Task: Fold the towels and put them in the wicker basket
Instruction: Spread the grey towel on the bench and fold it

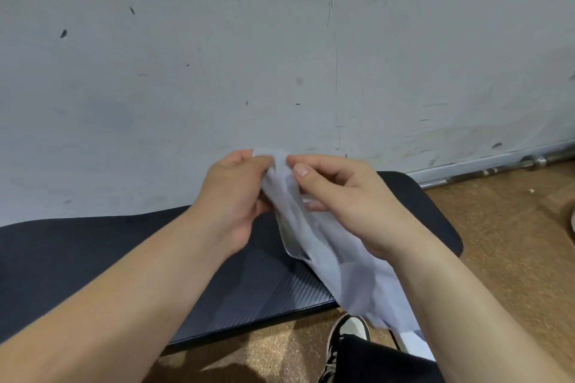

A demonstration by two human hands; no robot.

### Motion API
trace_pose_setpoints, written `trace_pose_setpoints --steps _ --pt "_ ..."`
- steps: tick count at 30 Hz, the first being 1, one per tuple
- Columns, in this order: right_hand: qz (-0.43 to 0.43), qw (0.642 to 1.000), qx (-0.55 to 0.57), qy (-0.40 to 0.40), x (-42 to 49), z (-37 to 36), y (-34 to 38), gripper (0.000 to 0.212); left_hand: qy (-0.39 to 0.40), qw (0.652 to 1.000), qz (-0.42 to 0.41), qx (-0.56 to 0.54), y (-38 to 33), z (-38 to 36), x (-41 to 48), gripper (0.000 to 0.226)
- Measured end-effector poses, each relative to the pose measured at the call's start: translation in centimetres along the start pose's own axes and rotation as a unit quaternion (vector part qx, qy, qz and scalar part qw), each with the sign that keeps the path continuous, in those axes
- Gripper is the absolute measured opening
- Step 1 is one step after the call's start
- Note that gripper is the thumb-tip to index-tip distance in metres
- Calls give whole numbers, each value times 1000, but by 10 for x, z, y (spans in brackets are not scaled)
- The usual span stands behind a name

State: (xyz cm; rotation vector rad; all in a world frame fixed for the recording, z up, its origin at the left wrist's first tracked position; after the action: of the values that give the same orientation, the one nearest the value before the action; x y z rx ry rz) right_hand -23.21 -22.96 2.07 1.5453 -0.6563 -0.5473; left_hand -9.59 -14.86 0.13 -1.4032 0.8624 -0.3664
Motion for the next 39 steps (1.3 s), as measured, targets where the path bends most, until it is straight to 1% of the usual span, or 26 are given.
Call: trace_pose_setpoints --steps 1,3,4,5,7,9,12,13,15,17,18,21,22,24,26,28,30,32,34,35,37,39 --pt "-10 999 -39 -11 0 0 -3 17 -23 1000 -18 7 -7 15 -1 10" --pt "-22 986 -163 -33 2 3 -10 22 -67 994 -62 63 -24 44 -5 9" --pt "-32 979 -199 -41 3 4 -15 20 -85 988 -84 99 -34 58 -8 8" --pt "-48 975 -212 -44 4 5 -21 17 -97 982 -106 125 -44 70 -12 8" --pt "-76 968 -234 -40 8 2 -33 35 -93 972 -148 155 -66 86 -23 10" --pt "-77 967 -242 -27 10 -10 -35 47 -52 957 -184 219 -87 91 -38 11" --pt "-13 985 -171 -5 8 -41 -17 53 71 913 -180 359 -91 84 -60 10" --pt "16 990 -137 21 6 -58 -8 55 111 899 -168 388 -86 84 -67 9" --pt "52 990 -71 111 0 -94 6 58 173 879 -157 415 -79 87 -80 8" --pt "58 977 -23 205 -8 -131 12 49 183 871 -172 422 -80 98 -89 9" --pt "52 971 -5 234 -11 -144 12 40 177 872 -177 422 -81 105 -92 9" --pt "24 967 13 255 -11 -161 7 10 152 863 -200 439 -87 127 -99 7" --pt "15 967 17 255 -10 -163 4 5 140 856 -208 452 -89 134 -100 5" --pt "-1 968 33 250 -6 -165 0 18 120 850 -210 469 -89 150 -100 4" --pt "-5 969 66 239 -4 -167 2 24 112 846 -190 485 -84 167 -97 16" --pt "-15 968 96 233 -5 -170 3 17 114 833 -157 518 -74 184 -92 32" --pt "-27 971 93 216 -3 -169 2 15 117 817 -122 551 -63 203 -88 45" --pt "-28 983 42 174 5 -156 -5 19 118 807 -105 568 -55 219 -87 50" --pt "-6 992 -49 114 12 -135 -7 23 112 805 -95 574 -49 234 -88 47" --pt "8 991 -103 88 16 -125 -8 24 110 800 -92 582 -47 241 -88 44" --pt "26 978 -202 45 18 -108 -8 25 112 778 -77 614 -40 254 -87 37" --pt "21 961 -276 -9 20 -90 -11 27 117 742 -51 658 -29 268 -85 34"
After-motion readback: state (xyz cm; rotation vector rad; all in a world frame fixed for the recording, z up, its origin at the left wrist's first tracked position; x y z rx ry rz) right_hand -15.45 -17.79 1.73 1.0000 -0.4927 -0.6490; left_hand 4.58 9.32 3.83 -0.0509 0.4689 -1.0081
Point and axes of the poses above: each hand's wrist, its own x-axis towards the middle knuckle, its own z-axis out of the back of the hand, y = z × x, the point moved 9 cm from there along x, towards the middle knuckle, and after that the axes turned 8 degrees about x, right-handed, at the moved point
